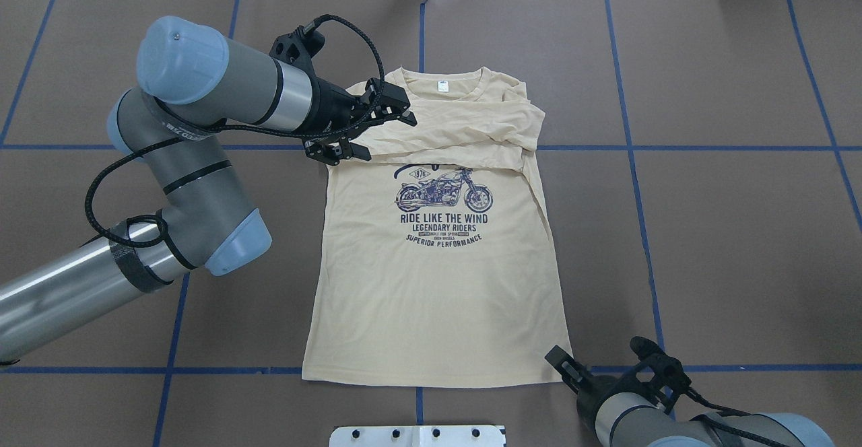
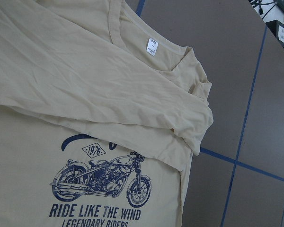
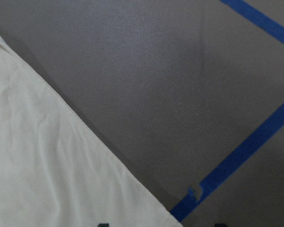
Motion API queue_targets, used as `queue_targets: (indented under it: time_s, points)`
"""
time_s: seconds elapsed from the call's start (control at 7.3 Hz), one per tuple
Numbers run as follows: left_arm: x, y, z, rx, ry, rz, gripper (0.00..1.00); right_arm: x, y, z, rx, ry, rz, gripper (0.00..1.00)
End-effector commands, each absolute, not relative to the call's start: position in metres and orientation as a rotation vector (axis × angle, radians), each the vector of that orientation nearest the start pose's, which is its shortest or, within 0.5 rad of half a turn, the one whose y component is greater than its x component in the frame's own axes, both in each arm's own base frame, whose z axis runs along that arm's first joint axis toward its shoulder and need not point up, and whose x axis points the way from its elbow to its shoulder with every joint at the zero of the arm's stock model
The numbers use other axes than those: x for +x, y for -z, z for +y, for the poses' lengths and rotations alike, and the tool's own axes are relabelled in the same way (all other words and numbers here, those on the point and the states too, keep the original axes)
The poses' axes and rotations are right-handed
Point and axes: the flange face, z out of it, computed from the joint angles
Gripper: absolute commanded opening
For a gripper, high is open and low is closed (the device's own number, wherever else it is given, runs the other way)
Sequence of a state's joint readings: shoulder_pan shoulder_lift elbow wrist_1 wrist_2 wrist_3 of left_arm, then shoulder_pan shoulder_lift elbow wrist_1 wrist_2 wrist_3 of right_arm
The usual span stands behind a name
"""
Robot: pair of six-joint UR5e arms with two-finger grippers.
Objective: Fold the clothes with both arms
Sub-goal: 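Release the sleeve with the left gripper while the right gripper moves to the hem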
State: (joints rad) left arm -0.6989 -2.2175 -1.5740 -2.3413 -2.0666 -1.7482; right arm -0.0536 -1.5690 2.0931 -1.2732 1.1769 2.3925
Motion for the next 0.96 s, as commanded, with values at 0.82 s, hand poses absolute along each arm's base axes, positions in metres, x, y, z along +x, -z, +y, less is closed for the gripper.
queue_targets:
  time_s: [0.82]
  points:
    - [0.4575,-0.1811,-0.4946,-0.036,0.396,1.444,0.98,-0.4758,-0.3744,-0.1488,-0.013,-0.880,-0.918,0.00]
